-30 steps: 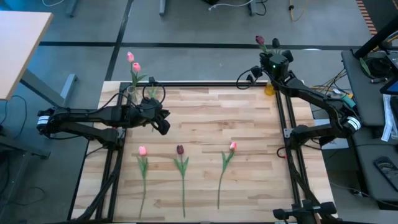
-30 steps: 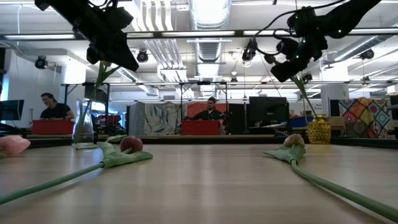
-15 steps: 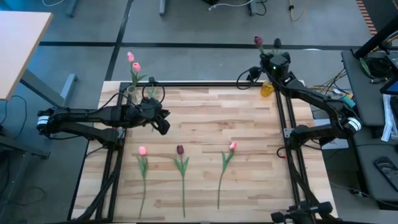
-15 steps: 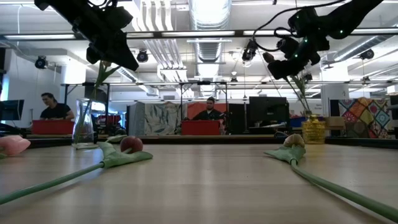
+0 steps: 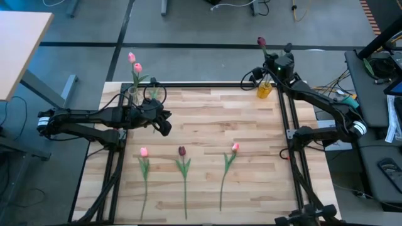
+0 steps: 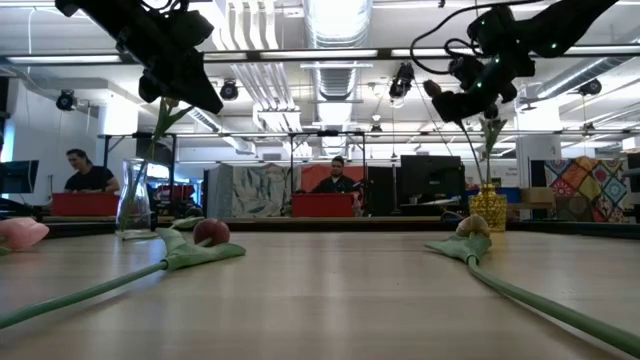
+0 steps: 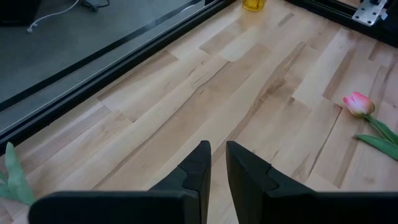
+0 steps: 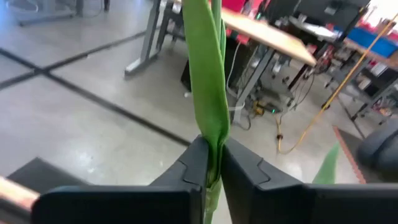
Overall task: Sort flowers into vase by color
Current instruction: Put the top red flower into the yellow vase, then put the right pink flower into the transparent vase
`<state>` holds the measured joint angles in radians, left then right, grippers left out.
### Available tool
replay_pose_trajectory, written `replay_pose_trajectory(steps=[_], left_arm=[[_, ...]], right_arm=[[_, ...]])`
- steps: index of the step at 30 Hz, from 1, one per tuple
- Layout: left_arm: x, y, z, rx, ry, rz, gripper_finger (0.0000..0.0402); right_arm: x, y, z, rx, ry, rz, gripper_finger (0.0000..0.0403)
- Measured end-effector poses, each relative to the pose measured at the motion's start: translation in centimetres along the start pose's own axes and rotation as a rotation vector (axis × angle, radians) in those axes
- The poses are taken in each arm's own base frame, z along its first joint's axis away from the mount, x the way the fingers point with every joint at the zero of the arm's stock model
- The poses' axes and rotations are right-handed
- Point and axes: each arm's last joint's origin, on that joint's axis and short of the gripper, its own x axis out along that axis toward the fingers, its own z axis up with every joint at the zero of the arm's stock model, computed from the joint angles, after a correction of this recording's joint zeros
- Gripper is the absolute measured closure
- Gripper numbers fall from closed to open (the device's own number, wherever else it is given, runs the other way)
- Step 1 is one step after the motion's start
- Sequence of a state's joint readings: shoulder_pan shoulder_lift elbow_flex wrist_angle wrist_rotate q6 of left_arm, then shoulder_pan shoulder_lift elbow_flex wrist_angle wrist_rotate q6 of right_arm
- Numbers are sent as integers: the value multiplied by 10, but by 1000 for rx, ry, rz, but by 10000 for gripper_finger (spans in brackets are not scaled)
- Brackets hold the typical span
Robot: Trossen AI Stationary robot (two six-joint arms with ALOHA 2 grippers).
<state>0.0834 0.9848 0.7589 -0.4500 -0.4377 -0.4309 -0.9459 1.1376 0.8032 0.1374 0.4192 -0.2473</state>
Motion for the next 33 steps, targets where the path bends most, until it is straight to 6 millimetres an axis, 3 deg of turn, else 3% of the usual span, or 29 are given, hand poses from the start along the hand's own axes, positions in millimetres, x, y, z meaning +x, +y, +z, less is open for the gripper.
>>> replay_pose_trajectory(steps=[16, 25, 33], left_arm=[[0, 0, 0, -6, 3, -10, 366], [0, 0, 0, -6, 2, -11, 366], [0, -3, 3, -44, -16, -55, 366]], right_arm=[[-7, 0, -5, 88, 147, 33, 245], [-30, -2, 15, 129, 215, 79, 208], [-61, -1, 48, 89, 174, 162, 210]])
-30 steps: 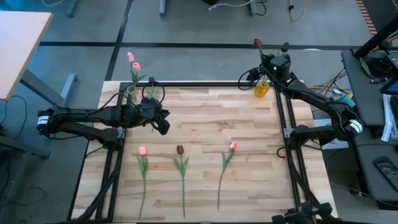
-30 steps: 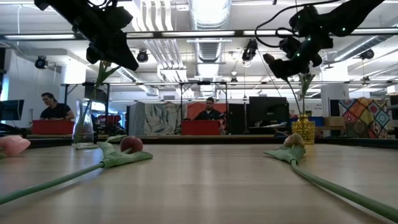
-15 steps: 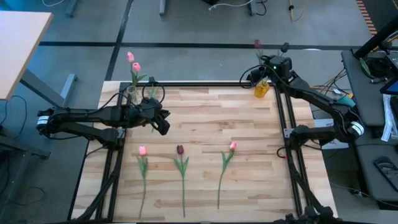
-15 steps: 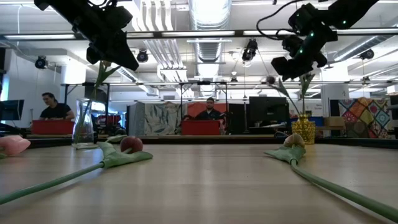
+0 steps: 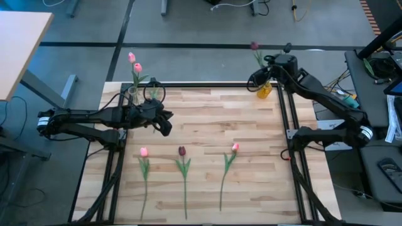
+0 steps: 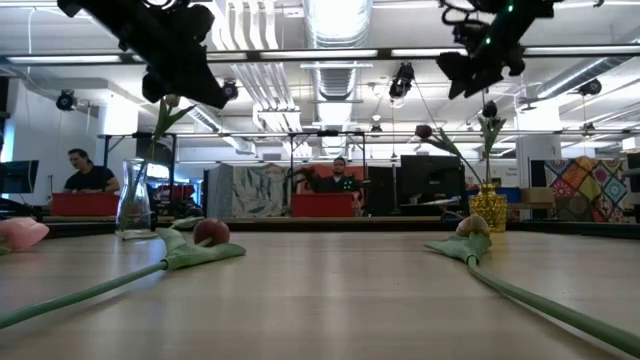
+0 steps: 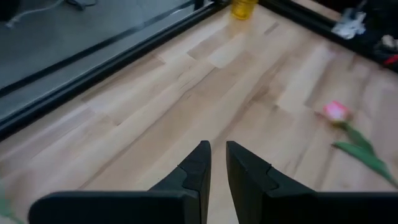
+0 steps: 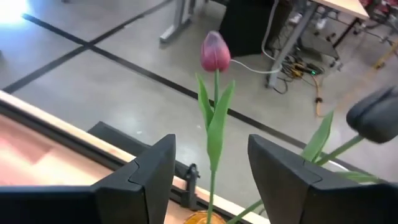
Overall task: Sort flowers into vase by color
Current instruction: Put the right pink flower into the transparent vase
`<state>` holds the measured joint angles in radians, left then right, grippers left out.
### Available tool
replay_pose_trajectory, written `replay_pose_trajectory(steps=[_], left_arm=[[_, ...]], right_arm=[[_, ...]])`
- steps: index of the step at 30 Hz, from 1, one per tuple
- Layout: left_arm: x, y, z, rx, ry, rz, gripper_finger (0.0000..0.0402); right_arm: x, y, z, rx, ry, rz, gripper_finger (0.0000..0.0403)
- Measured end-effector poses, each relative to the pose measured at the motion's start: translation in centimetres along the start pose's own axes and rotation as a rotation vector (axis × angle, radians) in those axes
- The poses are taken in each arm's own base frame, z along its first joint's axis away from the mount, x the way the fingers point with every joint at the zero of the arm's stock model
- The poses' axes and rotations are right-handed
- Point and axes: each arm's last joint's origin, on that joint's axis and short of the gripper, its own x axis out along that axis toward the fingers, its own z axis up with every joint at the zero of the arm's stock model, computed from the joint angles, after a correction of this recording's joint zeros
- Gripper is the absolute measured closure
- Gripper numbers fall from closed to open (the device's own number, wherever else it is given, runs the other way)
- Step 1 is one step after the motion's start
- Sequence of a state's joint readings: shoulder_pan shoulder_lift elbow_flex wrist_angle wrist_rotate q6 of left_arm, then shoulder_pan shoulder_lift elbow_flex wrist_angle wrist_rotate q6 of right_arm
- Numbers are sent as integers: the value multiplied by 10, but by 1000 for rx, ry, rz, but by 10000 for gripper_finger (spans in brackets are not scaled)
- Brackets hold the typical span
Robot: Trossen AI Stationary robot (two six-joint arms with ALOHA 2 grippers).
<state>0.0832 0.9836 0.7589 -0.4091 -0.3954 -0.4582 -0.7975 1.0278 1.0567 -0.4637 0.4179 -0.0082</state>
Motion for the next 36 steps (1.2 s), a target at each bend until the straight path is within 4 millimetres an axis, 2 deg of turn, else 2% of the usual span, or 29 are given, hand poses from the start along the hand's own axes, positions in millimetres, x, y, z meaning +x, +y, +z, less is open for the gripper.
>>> replay_pose_trajectory(steps=[9, 15, 18, 20, 23, 28, 31, 36], left_arm=[[0, -2, -2, -78, 40, -63, 366], [2, -2, -7, -106, 112, -73, 366], [4, -4, -13, -125, 177, -82, 366], [7, -7, -17, -129, 210, -76, 366], [12, -12, -21, -137, 236, -71, 366], [18, -13, -31, -112, 268, -92, 376], [19, -13, -36, -137, 234, -209, 397], [16, -7, -47, -176, 198, -289, 400]], right_arm=[[-33, 14, 22, -46, -23, 104, 254], [-47, 21, 28, -70, -13, 204, 329], [-50, 26, 26, -42, 23, 344, 372], [-52, 31, 23, -8, 60, 463, 388], [-58, 44, 14, 43, 153, 557, 388], [-78, 79, -7, 76, 307, 622, 390], [-92, 101, -26, 147, 410, 646, 390], [-119, 141, -67, 277, 599, 662, 390]])
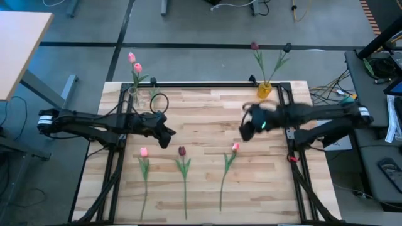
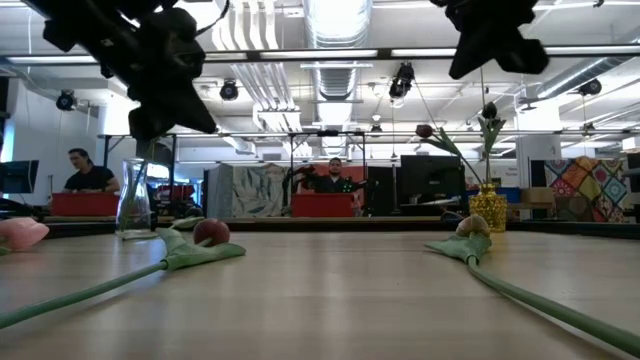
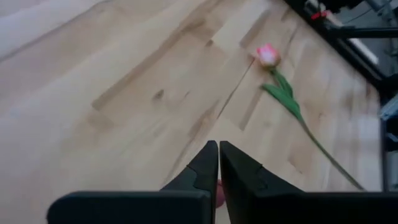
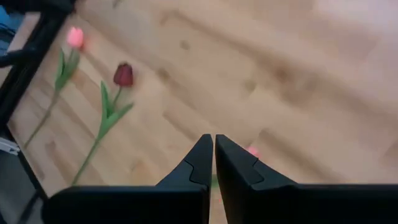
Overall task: Sort flowers into vase by color
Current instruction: Put the right pink flower into the transparent vase
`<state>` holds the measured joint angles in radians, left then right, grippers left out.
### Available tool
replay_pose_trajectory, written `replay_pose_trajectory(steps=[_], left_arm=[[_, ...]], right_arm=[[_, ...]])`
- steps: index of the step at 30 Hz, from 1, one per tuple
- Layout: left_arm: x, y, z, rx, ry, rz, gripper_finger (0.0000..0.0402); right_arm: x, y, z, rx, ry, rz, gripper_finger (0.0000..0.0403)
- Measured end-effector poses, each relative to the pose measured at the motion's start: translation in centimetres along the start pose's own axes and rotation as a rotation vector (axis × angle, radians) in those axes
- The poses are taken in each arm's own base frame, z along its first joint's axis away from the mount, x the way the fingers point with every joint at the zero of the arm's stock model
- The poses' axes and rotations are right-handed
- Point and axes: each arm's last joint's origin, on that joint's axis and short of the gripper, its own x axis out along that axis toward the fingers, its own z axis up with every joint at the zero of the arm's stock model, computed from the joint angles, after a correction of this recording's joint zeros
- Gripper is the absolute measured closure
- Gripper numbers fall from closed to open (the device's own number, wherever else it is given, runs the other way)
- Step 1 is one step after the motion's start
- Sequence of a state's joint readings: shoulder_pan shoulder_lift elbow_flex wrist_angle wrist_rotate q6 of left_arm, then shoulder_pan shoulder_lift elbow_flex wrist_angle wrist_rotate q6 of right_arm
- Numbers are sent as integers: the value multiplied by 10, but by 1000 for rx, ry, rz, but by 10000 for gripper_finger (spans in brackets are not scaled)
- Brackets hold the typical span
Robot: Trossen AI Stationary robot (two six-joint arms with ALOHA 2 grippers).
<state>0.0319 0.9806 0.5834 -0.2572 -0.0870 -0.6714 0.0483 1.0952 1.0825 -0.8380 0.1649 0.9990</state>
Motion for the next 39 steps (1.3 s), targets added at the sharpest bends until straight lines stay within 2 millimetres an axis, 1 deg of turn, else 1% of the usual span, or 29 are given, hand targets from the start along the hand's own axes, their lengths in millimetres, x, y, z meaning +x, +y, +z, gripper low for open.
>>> replay_pose_trajectory(steps=[3, 5, 7, 9, 12, 16, 19, 21, 25, 28, 31, 36, 39], left_arm=[[-5, 3, -3, 10, -15, -21, 401], [-9, 5, -5, 17, -15, -37, 401], [-12, 5, -5, 26, -27, -47, 401], [-16, 6, -5, 38, -34, -55, 401], [-19, 7, -5, 49, -24, -64, 401], [-19, 8, -5, 47, -16, -66, 401], [-19, 8, -6, 48, -2, -83, 401], [-19, 8, -6, 52, -2, -86, 401], [-20, 7, -5, 49, -7, -90, 402], [-20, 8, -5, 54, -8, -90, 402], [-20, 8, -5, 45, -7, -89, 402], [-20, 8, -5, 38, -7, -89, 402], [-20, 8, -5, 27, -10, -85, 402]], right_arm=[[17, 17, -30, 61, 23, -44, 390], [30, 26, -46, 114, 52, -79, 386], [45, 33, -61, 171, 86, -123, 373], [59, 40, -72, 237, 106, -161, 349], [81, 50, -84, 351, 147, -201, 301], [112, 59, -93, 478, 186, -266, 242], [130, 62, -100, 546, 205, -314, 213], [141, 62, -105, 584, 231, -343, 206], [159, 63, -110, 623, 231, -340, 210], [172, 65, -110, 622, 231, -309, 221], [182, 61, -114, 624, 249, -336, 236], [190, 58, -117, 609, 276, -371, 276], [187, 58, -116, 563, 278, -362, 317]])
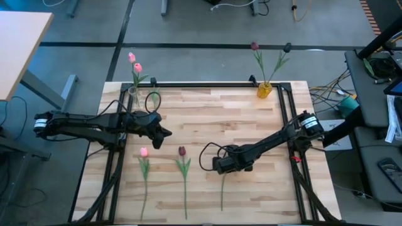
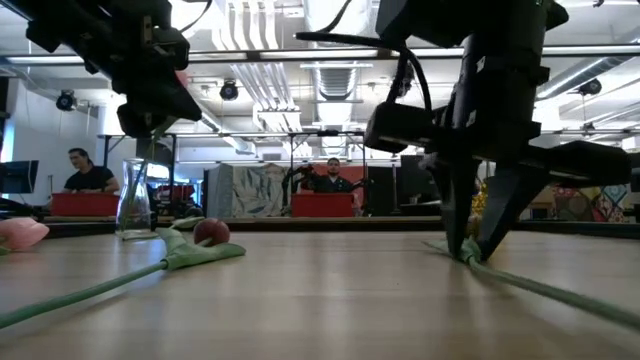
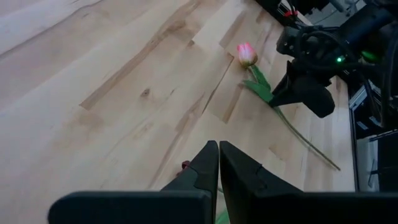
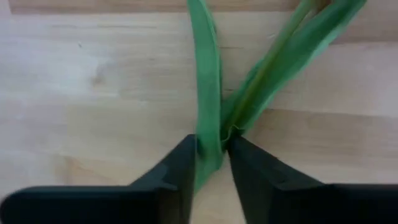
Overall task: Sort flowers into vase by color
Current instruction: Put the right pink flower into the transparent vase
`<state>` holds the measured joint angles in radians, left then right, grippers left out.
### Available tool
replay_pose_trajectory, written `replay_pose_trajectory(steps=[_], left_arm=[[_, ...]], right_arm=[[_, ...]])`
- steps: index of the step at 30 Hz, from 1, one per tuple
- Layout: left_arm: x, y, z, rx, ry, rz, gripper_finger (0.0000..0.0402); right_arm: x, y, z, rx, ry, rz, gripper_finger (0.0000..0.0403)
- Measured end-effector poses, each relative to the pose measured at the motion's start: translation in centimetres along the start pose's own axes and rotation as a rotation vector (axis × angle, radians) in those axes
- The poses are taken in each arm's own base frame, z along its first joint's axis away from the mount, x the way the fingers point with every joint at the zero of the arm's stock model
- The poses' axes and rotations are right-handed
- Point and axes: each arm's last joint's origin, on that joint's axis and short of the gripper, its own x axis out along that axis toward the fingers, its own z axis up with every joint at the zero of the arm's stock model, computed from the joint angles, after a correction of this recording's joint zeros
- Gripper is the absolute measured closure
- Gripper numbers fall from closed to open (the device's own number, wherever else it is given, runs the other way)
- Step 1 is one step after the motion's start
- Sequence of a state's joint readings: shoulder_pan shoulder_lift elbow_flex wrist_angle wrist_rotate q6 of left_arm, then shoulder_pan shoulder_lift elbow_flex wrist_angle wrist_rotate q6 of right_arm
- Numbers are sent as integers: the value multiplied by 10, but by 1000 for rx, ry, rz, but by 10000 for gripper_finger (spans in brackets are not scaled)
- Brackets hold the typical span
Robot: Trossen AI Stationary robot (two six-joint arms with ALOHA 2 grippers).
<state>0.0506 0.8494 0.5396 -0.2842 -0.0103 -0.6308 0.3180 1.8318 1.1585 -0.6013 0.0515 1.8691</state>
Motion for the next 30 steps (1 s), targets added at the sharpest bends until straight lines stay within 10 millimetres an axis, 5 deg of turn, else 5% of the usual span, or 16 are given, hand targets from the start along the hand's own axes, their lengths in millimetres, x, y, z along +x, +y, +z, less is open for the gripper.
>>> replay_pose_trajectory(steps=[4, 12, 23, 30], left_arm=[[0, -1, 2, -4, -17, -14, 402], [-2, -8, 15, -24, -110, -153, 401], [-6, -24, 49, -60, -349, -474, 401], [9, -26, 69, -114, -444, -425, 369]], right_arm=[[-16, 3, 2, -53, -68, 75, 380], [-68, 14, 23, -235, -372, 307, 390], [-174, 49, 105, -740, -818, 764, 390], [-194, 54, 137, -894, -928, 918, 391]])
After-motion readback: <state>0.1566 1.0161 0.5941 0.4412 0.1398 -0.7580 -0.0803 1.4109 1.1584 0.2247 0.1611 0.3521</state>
